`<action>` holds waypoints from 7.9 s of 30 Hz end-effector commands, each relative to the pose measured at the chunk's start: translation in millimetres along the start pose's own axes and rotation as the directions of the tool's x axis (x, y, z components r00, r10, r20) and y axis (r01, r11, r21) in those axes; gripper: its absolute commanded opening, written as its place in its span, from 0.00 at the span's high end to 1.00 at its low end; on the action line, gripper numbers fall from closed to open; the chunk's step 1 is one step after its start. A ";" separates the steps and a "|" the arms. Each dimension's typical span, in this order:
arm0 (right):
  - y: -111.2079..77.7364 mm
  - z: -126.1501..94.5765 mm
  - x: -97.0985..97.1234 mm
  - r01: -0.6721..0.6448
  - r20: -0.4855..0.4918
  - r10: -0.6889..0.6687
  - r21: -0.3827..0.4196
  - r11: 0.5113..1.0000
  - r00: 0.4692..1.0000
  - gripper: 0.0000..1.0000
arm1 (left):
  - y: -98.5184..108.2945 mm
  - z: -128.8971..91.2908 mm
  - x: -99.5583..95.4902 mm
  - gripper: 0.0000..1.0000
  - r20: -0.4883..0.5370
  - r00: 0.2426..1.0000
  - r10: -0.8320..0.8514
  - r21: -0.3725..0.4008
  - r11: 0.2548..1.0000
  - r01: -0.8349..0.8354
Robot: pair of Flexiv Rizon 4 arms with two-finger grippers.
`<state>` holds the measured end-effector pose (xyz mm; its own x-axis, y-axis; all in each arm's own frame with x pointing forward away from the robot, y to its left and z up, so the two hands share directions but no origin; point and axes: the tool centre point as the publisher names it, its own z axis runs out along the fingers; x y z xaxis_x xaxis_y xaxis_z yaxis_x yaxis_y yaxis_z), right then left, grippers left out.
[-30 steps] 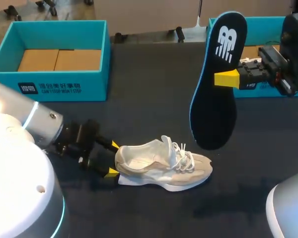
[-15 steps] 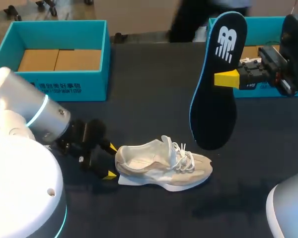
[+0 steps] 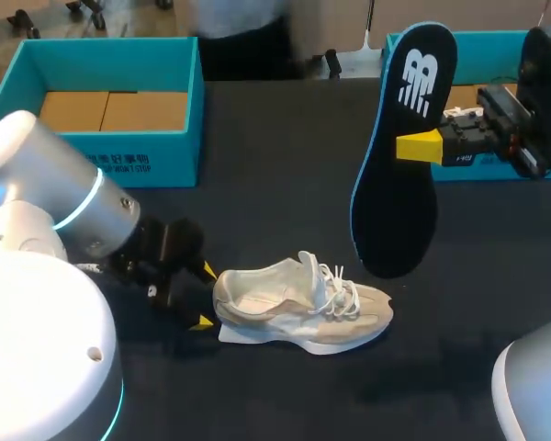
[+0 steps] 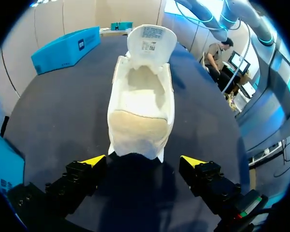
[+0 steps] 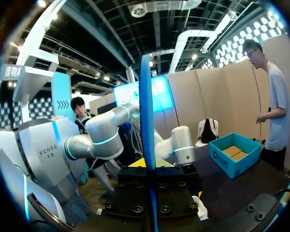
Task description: Take the shoe out of the shoebox, open the shoe tongue, remove and reinsert the insole, then place the shoe into the shoebox
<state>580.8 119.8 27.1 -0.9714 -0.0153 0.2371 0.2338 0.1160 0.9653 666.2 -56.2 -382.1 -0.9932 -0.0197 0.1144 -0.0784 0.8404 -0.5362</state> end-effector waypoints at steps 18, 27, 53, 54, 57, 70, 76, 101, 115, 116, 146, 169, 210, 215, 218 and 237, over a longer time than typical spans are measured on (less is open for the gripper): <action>1.2 1.7 -1.5 -0.001 -0.002 0.001 0.002 1.000 1.000 1.00 | -22.0 -7.9 8.5 0.00 0.052 0.998 0.043 -0.342 0.939 -0.023; 1.2 1.7 -1.5 -0.001 -0.002 0.001 0.002 1.000 1.000 1.00 | -19.4 -3.2 8.6 0.00 0.041 0.999 0.025 -0.388 0.921 -0.007; 1.2 1.7 -1.5 -0.001 -0.002 0.001 0.002 1.000 1.000 1.00 | -54.7 -33.5 -2.0 0.00 0.124 0.992 0.023 -0.377 0.926 0.025; 1.2 1.7 -1.5 -0.001 -0.002 0.001 0.002 1.000 1.000 1.00 | -58.3 -33.3 -5.1 0.00 0.125 0.992 0.022 -0.376 0.926 0.026; 1.2 1.7 -1.5 -0.001 -0.002 0.001 0.002 1.000 1.000 1.00 | -69.1 -32.1 -9.1 0.00 0.124 0.992 0.019 -0.365 0.931 0.027; 1.2 1.7 -1.5 -0.001 -0.002 0.001 0.002 1.000 1.000 1.00 | -101.4 -4.1 -29.6 0.00 0.110 0.992 0.055 -0.366 0.930 -0.011; 1.2 1.7 -1.5 -0.001 -0.002 0.001 0.002 1.000 1.000 1.00 | -100.7 11.2 -37.8 0.00 0.104 0.993 0.061 -0.338 0.941 -0.022; 1.2 1.7 -1.5 -0.001 -0.002 0.001 0.002 1.000 1.000 1.00 | -91.3 49.8 -34.2 0.63 0.134 0.989 0.058 -0.399 0.917 0.000; 1.2 1.7 -1.5 -0.001 -0.002 0.001 0.002 1.000 1.000 1.00 | -89.3 55.4 -34.6 0.69 0.121 0.991 0.056 -0.418 0.908 -0.001; 1.2 1.7 -1.5 -0.001 -0.002 0.001 0.002 1.000 1.000 1.00 | -89.2 55.5 -34.4 0.62 0.120 0.991 0.057 -0.419 0.908 -0.001; 1.2 1.7 -1.5 -0.001 -0.002 0.001 0.002 1.000 1.000 1.00 | -91.9 34.0 -33.5 1.00 0.098 0.983 0.153 -0.380 0.919 -0.105; 1.2 1.7 -1.5 -0.001 -0.002 0.001 0.002 1.000 1.000 1.00 | -105.8 -9.9 -14.8 1.00 0.066 0.841 0.537 -0.275 0.820 -0.501; 1.2 1.7 -1.5 -0.001 -0.002 0.001 0.002 1.000 1.000 1.00 | -123.6 -24.6 -12.6 1.00 -0.253 0.180 0.951 -0.036 0.177 -0.984; 1.2 1.7 -1.5 -0.001 -0.002 0.001 0.002 1.000 1.000 1.00 | -124.6 -14.8 -10.9 1.00 -0.272 0.196 0.942 -0.042 0.192 -0.981; 1.2 1.7 -1.5 -0.001 -0.002 0.001 0.002 1.000 1.000 1.00 | -123.4 -7.1 -10.2 1.00 -0.281 0.221 0.934 -0.044 0.218 -0.975; 1.2 1.7 -1.5 -0.001 -0.002 0.001 0.002 1.000 1.000 1.00 | -120.2 30.7 -9.2 1.00 -0.369 0.156 0.916 -0.068 0.141 -0.988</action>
<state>580.0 119.5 26.9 -0.9714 -0.0139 0.2371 0.2339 0.1151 0.9654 680.1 -164.4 -339.6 -0.1946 0.9643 -0.1794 0.9759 0.1719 -0.1345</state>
